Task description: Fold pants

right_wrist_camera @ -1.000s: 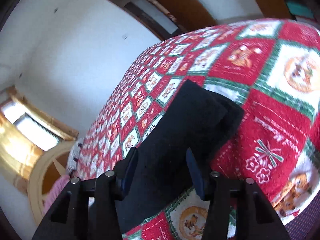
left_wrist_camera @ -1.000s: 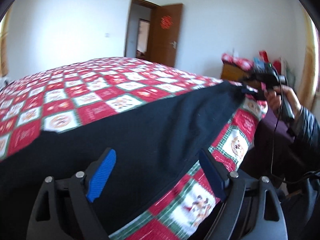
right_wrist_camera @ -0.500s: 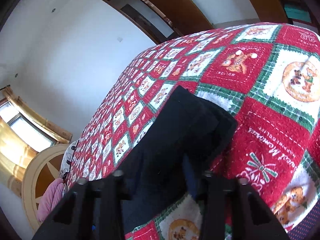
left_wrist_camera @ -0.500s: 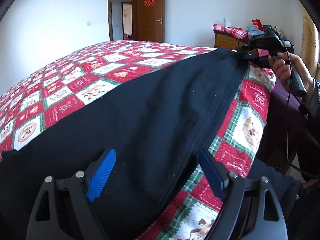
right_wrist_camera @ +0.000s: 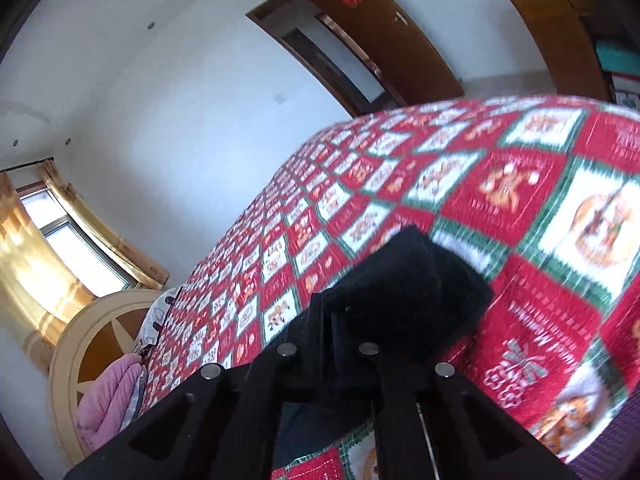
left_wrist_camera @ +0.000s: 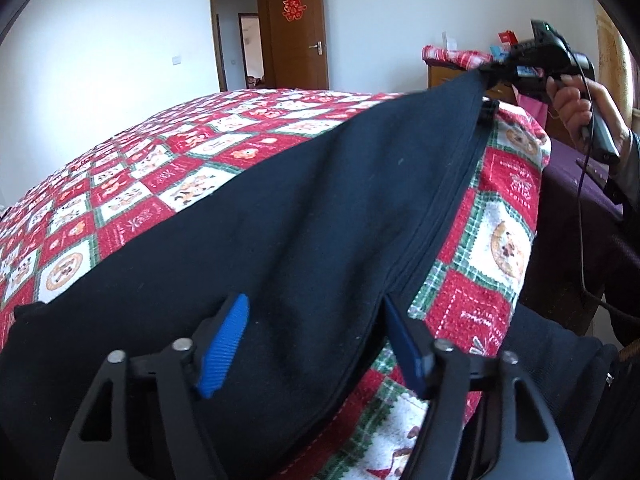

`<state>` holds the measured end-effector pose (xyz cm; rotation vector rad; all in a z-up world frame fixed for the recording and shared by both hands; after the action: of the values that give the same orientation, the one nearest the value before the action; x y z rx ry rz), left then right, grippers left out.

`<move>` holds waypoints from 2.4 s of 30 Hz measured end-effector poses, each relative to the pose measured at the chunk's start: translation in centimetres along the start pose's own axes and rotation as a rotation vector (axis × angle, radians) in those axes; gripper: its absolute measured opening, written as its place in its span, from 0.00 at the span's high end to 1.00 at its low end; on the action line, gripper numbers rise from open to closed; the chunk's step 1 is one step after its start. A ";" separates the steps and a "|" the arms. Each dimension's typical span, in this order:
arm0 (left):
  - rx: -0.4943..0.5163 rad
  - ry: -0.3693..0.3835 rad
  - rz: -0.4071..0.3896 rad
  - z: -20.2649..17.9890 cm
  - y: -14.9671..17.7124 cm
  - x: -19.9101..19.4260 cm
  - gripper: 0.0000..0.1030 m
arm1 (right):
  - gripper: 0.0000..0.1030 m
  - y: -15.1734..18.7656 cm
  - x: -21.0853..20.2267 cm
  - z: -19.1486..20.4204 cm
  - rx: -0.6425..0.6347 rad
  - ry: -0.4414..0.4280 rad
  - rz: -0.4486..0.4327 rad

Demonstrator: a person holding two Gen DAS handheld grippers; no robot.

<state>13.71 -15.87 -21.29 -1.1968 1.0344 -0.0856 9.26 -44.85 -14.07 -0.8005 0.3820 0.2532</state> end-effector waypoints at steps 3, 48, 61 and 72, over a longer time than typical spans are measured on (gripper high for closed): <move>-0.037 0.018 -0.008 0.8 -0.1 -0.2 0.48 | 0.98 0.3 0.7 -1.8 0.027 0.049 0.030; -0.224 0.192 -0.151 0.1 -0.1 -3.8 0.18 | 0.51 7.9 3.4 1.7 -0.434 0.332 0.398; -0.359 -0.217 -0.243 9.7 2.6 -9.9 0.02 | 0.50 16.6 7.5 7.4 -0.538 0.181 0.502; -0.485 -0.234 -0.222 12.4 6.8 -8.7 0.02 | 0.50 21.2 11.3 23.0 -0.509 -0.233 0.648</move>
<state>14.38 0.71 -21.47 -1.7158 0.7315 0.1379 17.24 -12.80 -18.02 -1.1144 0.3506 1.0721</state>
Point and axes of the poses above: each gripper's, at about its wrist camera, not at the fingertips, and x roughly the way its jaws point, z to its left, y to its underside, the point moved 7 cm from there along x, roughly the way its jaws point, and after that the axes turned 3 degrees about y, right-handed, at the moved point
